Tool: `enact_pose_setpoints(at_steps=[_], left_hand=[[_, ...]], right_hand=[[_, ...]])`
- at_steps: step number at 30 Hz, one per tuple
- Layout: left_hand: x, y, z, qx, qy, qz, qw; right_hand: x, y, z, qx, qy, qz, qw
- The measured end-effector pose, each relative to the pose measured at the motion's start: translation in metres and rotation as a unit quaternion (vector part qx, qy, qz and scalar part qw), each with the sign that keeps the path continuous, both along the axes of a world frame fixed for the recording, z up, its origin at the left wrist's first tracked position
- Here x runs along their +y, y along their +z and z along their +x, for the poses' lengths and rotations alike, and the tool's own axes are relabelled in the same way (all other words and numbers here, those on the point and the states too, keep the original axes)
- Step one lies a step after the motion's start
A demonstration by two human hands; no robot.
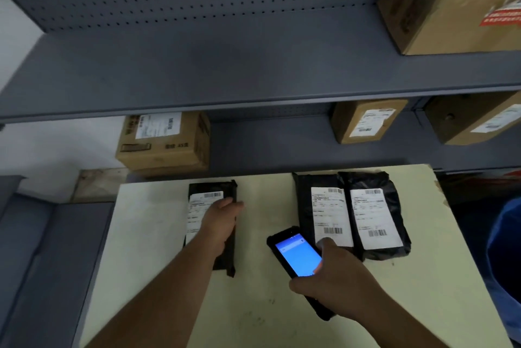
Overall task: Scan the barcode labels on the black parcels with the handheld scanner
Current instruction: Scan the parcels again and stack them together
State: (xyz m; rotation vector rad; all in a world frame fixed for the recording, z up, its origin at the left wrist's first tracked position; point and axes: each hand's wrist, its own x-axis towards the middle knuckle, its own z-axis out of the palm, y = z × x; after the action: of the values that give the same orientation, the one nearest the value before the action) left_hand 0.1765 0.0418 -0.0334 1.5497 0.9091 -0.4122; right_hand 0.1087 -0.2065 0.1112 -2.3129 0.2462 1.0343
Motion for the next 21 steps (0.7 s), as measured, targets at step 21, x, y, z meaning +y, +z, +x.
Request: enact_pose_setpoints(at_steps=[21], left_hand=[[0.088,-0.034,-0.018,0.142,-0.035,0.174,0.974]], right_hand=[[0.078,-0.020,-0.002,0.021,-0.002,-0.023,1.000]])
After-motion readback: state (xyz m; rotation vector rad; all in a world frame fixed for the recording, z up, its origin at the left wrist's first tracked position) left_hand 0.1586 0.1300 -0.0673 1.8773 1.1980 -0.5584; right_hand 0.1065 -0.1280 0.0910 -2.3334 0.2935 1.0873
